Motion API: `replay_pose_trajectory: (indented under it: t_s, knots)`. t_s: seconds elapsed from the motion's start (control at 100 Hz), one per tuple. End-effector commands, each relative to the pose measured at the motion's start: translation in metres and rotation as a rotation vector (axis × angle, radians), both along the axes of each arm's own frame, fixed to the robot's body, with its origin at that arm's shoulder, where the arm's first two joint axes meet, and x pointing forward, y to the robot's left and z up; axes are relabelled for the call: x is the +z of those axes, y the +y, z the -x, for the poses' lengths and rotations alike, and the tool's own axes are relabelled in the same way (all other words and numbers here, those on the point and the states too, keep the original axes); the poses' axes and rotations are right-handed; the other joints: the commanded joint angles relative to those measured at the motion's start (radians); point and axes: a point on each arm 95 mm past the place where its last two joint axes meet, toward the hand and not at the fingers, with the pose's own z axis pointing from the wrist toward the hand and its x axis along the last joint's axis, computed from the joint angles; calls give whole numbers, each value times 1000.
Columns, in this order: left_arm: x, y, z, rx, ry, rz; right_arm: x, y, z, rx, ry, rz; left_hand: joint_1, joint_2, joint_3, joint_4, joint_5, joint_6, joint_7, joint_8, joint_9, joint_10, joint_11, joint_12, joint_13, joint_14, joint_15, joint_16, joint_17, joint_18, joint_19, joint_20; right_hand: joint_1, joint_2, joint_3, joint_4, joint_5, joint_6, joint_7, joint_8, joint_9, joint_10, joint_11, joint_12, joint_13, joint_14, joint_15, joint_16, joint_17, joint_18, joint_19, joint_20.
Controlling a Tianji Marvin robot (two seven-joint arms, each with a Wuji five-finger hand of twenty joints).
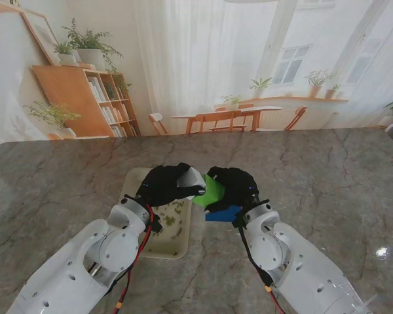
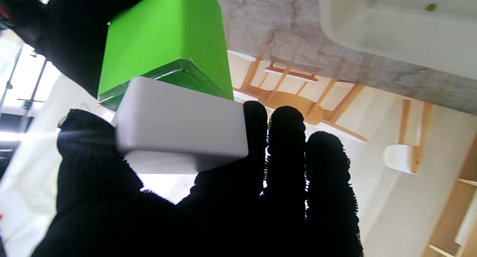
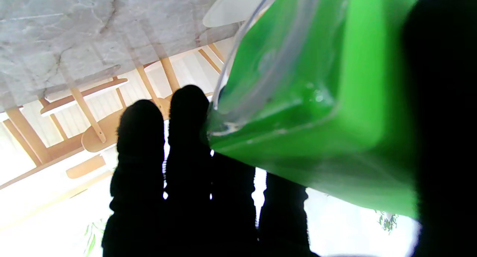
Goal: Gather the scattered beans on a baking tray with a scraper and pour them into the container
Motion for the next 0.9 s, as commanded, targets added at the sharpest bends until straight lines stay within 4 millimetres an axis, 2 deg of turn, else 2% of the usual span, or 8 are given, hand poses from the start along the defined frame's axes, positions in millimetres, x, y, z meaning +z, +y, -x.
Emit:
replay_pose_trajectory:
  t_s: [0.0, 0.17, 0.3, 0.4, 0.47, 0.61, 0.76, 0.89]
  knots:
    - [2, -11, 5, 4, 0, 0, 0, 4, 1, -1, -2, 5, 106, 79, 153, 76, 97, -155, 253, 78, 127, -176, 265, 102, 44, -7, 94, 29, 27, 5, 98, 48, 143, 96, 646, 6, 73, -162, 209, 70, 66, -24, 144, 24, 40, -127, 123, 20, -3, 18, 41, 23]
    - [2, -20, 11, 79, 4, -64, 1, 6, 3, -23, -12, 10, 57, 127, 151, 76, 196, -147, 514, 148, 264, -201, 532, 148, 162, -17, 314, 26, 136, 51, 229, 115, 147, 96, 646, 8, 73, -146, 217, 67, 63, -14, 159, 18, 39, -124, 143, 14, -4, 26, 56, 23]
    - [5, -26, 15, 106, -17, -116, 0, 6, 4, -31, -11, 11, -15, 170, 148, 76, 235, -104, 515, 129, 306, -173, 606, 164, 199, -12, 384, -6, 186, 72, 269, 135, 148, 95, 646, 9, 70, -146, 216, 66, 62, -14, 164, 14, 38, -123, 149, 8, -6, 29, 60, 21]
    - [7, -28, 19, 109, -13, -140, -1, 6, 3, -35, -5, 11, -92, 218, 149, 76, 215, -42, 83, -129, 223, -99, 391, 131, 104, 83, 221, -52, 96, 111, 171, 112, 148, 96, 646, 8, 69, -145, 217, 65, 61, -15, 167, 12, 37, -124, 151, 5, -7, 29, 62, 20]
    - [8, -27, 21, 104, -4, -149, -2, 5, 2, -38, -1, 9, -113, 231, 149, 75, 147, -34, -331, -415, 74, 36, -21, -35, -52, 192, -114, -154, -63, 169, -35, 6, 148, 98, 645, 8, 68, -144, 217, 65, 58, -15, 167, 10, 36, -123, 152, 3, -7, 29, 63, 19]
    - [11, -24, 24, 101, 4, -162, -3, 4, 1, -42, 5, 7, -123, 240, 149, 76, -58, 24, -573, -647, -146, 119, -537, -498, -194, 161, -499, -366, -197, 240, -302, -119, 148, 105, 640, 9, 66, -146, 218, 66, 55, -17, 168, 8, 33, -124, 151, 0, -10, 27, 62, 16]
    - [14, -16, 23, 96, -31, -132, -5, 2, -1, -53, 18, -7, -105, 278, 148, 76, -240, 93, -615, -710, -340, 155, -637, -681, -313, 146, -723, -576, -291, 235, -586, -270, 149, 132, 618, 14, 53, -155, 214, 66, 45, -28, 161, 4, 24, -126, 136, -10, -13, 21, 58, 11]
    - [22, -1, 21, 100, -125, -102, -8, -1, -5, -74, 42, -34, -60, 290, 149, 77, -312, 94, -629, -711, -439, 131, -649, -702, -393, 110, -763, -620, -322, 195, -691, -308, 156, 163, 583, 25, 44, -162, 210, 65, 38, -35, 149, -1, 18, -128, 119, -17, -19, 16, 51, 4]
